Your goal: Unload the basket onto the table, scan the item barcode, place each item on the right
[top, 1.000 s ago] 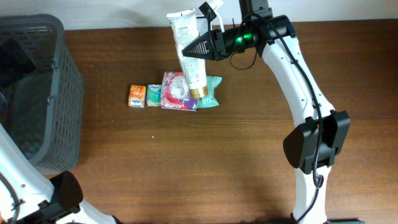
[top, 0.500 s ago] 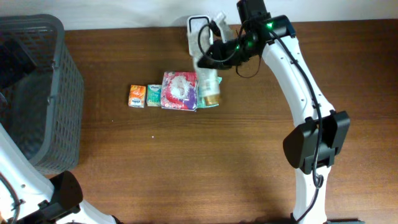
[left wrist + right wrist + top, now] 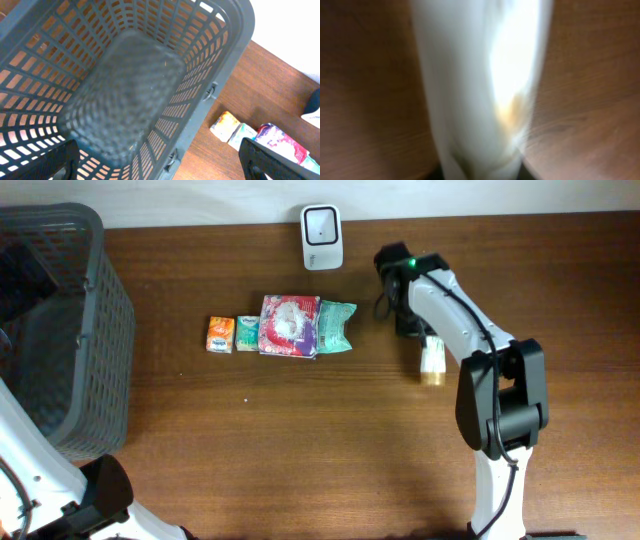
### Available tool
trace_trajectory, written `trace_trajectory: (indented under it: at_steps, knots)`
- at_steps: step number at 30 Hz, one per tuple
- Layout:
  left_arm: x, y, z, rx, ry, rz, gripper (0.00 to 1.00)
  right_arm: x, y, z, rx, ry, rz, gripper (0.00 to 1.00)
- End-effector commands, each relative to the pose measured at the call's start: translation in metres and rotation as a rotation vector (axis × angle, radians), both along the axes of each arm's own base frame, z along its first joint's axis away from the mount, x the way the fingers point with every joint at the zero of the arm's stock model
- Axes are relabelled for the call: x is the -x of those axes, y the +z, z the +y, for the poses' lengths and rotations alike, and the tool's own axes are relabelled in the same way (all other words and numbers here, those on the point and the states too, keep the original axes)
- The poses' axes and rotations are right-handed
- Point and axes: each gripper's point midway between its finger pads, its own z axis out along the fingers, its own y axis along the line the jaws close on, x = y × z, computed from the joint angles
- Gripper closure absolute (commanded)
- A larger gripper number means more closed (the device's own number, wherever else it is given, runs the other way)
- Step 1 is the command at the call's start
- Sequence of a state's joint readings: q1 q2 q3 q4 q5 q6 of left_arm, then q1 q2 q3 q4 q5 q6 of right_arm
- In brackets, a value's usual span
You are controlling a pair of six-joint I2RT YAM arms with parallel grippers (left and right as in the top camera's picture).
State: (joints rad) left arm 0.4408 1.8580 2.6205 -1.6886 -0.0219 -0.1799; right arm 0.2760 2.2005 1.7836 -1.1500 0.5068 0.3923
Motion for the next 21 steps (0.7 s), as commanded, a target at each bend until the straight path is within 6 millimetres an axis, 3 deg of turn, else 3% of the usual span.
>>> trace_trajectory:
  at_steps: [1,9,11,14,16,19,21]
  knots:
    - [0.000,-0.001,0.001,0.007,0.006,-0.001,0.01,0.003,0.003,-0.001,0.006,-0.011,-0.029,0.70]
    - [0.000,-0.001,0.001,0.007,0.006,-0.002,0.01,0.008,-0.012,0.062,-0.368,0.042,0.045,0.68]
    - [0.000,-0.001,0.001,0.007,0.006,-0.002,0.01,0.008,-0.007,0.075,-0.435,0.091,0.068,0.64]
    - [0.000,-0.001,0.001,0.007,0.006,-0.001,0.01,0.005,0.015,0.076,-0.440,0.091,0.065,0.61]
    - [0.000,-0.001,0.001,0.007,0.006,-0.001,0.01,0.005,0.028,0.076,-0.435,0.124,0.074,0.39]
    - [0.000,-0.001,0.001,0.007,0.006,-0.001,0.01,0.006,0.029,0.072,-0.408,0.192,0.100,0.01]
    - [0.000,-0.001,0.001,0.007,0.006,-0.002,0.01,0.008,0.026,0.066,-0.370,0.187,0.105,0.01]
